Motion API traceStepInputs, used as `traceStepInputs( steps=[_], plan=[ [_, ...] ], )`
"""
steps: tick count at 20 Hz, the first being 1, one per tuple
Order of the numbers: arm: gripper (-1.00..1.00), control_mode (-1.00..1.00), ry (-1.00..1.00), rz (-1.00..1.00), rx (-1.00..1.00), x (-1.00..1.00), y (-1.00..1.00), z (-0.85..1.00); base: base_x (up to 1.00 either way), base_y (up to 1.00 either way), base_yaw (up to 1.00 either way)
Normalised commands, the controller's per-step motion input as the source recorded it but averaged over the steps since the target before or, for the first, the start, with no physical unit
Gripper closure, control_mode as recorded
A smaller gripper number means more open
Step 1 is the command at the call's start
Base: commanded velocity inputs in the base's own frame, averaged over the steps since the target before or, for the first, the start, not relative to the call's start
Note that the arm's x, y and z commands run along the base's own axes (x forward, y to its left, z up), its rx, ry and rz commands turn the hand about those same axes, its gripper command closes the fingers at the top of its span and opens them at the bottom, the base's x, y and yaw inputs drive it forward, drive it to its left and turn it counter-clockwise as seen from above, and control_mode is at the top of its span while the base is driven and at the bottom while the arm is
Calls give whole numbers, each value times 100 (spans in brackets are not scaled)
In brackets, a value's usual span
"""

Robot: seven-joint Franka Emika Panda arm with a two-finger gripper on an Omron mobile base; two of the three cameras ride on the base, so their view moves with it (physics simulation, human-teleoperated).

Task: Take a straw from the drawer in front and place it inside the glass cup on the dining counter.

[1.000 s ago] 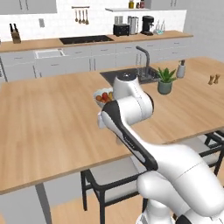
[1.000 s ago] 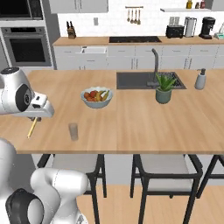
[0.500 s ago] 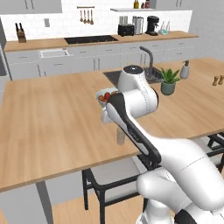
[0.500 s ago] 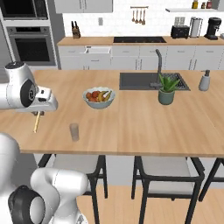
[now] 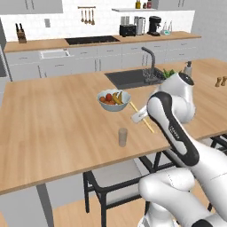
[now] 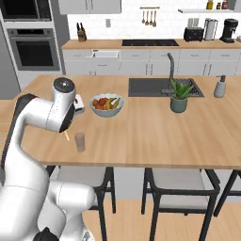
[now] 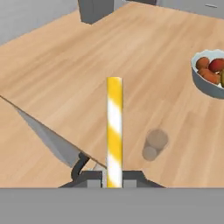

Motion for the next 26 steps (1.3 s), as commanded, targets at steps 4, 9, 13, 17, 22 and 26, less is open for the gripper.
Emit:
traceStepInputs(
  steps=[4, 9, 13, 17, 22, 26],
  plan=[
    [100, -100, -13, 33, 28, 57, -8, 0, 0, 0, 0],
    [100, -100, -2, 20, 28, 59, 9, 0, 0, 0, 0],
    [100, -100, 0, 8, 28, 47, 14, -1, 0, 0, 0],
    [100, -100, 2, 12, 21, 41, 2, -13, 0, 0, 0],
    [100, -100, 1, 10, 12, 25, 0, -25, 0, 0, 0],
    [100, -100, 1, 8, 5, 25, 1, -29, 0, 0, 0]
  ],
)
